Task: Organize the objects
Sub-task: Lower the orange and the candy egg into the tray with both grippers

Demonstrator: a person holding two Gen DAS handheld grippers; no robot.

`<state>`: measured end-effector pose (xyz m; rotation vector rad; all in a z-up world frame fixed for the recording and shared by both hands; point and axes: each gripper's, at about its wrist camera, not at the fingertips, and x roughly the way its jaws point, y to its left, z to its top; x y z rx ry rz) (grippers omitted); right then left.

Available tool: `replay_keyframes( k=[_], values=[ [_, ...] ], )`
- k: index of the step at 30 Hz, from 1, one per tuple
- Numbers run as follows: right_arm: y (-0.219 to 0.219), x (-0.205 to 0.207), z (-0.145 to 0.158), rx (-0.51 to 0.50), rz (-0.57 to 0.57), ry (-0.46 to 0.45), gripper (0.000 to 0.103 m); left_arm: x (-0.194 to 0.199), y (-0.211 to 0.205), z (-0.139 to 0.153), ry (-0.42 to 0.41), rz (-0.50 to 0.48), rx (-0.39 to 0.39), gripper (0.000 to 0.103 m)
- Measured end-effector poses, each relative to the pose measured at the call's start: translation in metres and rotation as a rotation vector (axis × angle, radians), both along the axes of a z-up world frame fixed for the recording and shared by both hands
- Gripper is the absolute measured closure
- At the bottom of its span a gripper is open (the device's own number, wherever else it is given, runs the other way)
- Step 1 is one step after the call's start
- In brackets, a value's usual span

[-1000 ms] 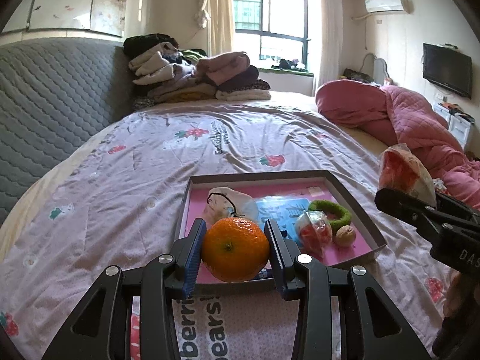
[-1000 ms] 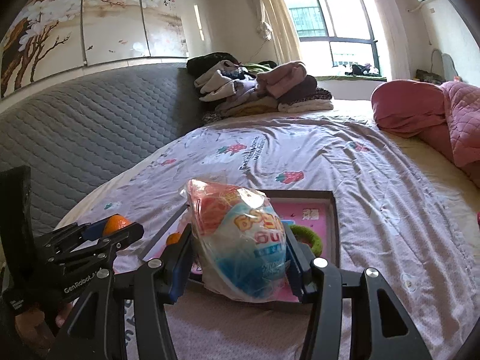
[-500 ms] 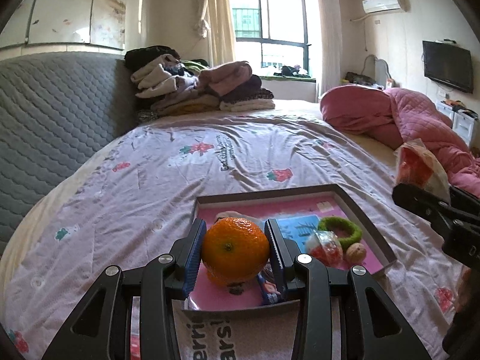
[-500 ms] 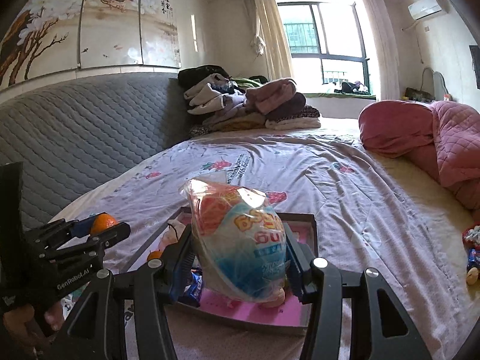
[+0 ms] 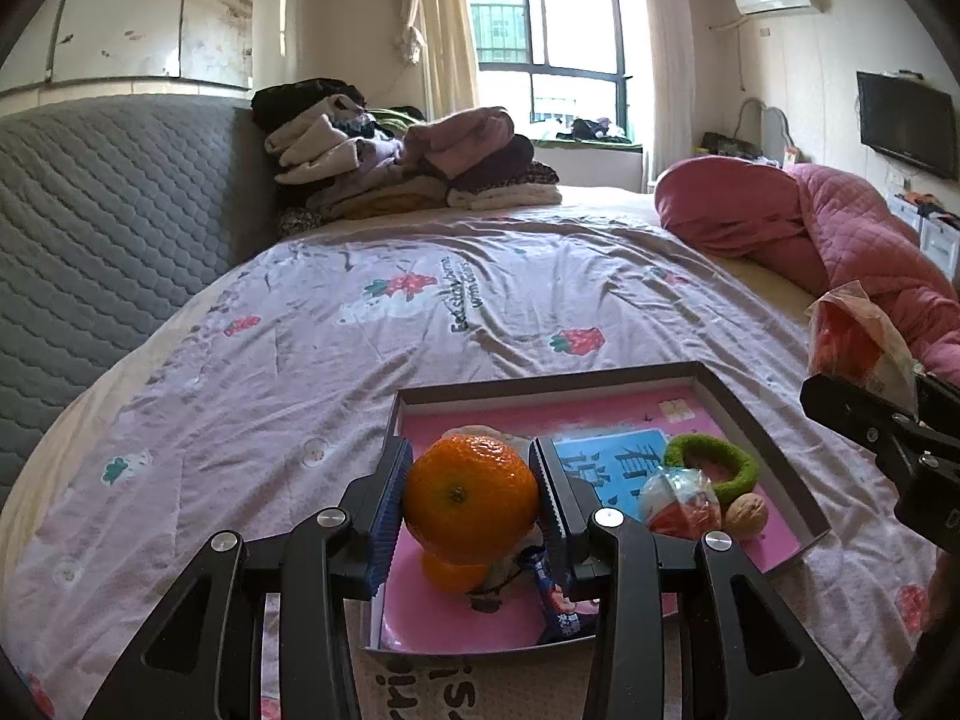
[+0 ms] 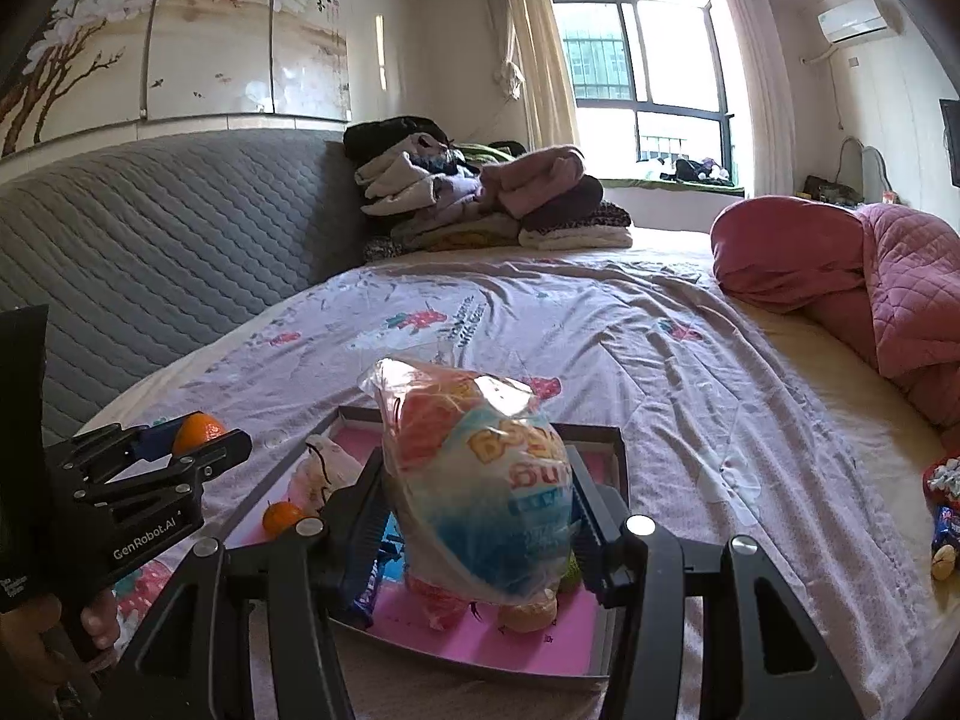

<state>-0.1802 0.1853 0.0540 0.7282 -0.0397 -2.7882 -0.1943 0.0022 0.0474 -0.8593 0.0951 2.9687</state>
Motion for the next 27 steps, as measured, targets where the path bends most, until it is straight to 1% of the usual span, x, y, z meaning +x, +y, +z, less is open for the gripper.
replay_keyframes(
  k=[5, 13, 27],
  values=[
    [-0.004, -0.005, -0.011, 0.031, 0.002, -0.017, 0.049, -0.003, 0.008, -0.015, 0.001, -0.013, -0.030, 0.062],
    [-0.009, -0.012, -0.030, 0.068, 0.001, -0.056, 0.049, -0.008, 0.021, -0.039, -0.039, -0.042, -0.061, 0.062],
    [-0.013, -0.016, -0.052, 0.093, 0.008, -0.117, 0.049, -0.012, 0.027, -0.056, -0.067, -0.046, -0.096, 0.062]
  ],
)
